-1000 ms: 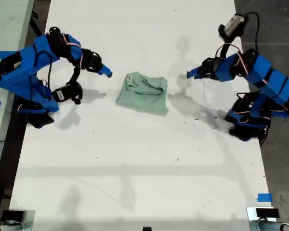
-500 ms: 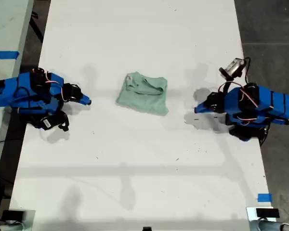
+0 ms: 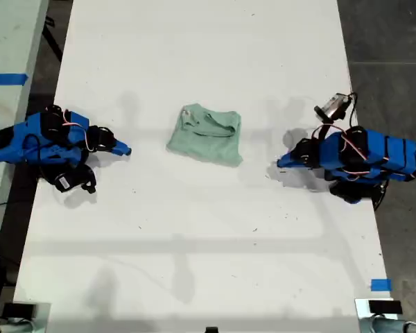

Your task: Fold tshirt

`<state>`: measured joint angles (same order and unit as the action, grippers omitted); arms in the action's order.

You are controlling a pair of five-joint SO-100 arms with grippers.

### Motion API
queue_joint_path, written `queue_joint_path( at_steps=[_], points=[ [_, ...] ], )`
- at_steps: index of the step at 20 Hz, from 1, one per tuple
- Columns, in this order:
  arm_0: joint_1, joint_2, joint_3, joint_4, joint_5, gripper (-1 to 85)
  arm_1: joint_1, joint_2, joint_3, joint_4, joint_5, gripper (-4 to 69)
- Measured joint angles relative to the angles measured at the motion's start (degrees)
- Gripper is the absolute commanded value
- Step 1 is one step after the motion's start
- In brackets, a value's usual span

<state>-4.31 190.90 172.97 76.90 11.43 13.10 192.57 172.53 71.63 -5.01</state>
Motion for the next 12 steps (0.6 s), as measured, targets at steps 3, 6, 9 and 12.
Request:
queue_joint_path(
  at_steps=[3, 6, 9, 12],
  points=[
    [1.14, 0.00, 0.00, 0.00, -0.09, 6.4, -0.09, -0.09, 0.00, 0.00, -23.55, 1.0],
    [1.14, 0.00, 0.00, 0.00, -0.09, 6.6, -0.18, -0.09, 0.00, 0.00, -27.69, 1.0],
    [1.14, 0.00, 0.00, 0.00, -0.09, 6.6, -0.18, -0.09, 0.00, 0.00, -28.13, 1.0],
    [1.14, 0.00, 0.00, 0.00, -0.09, 6.6, -0.18, -0.09, 0.00, 0.00, -28.13, 1.0]
  ],
)
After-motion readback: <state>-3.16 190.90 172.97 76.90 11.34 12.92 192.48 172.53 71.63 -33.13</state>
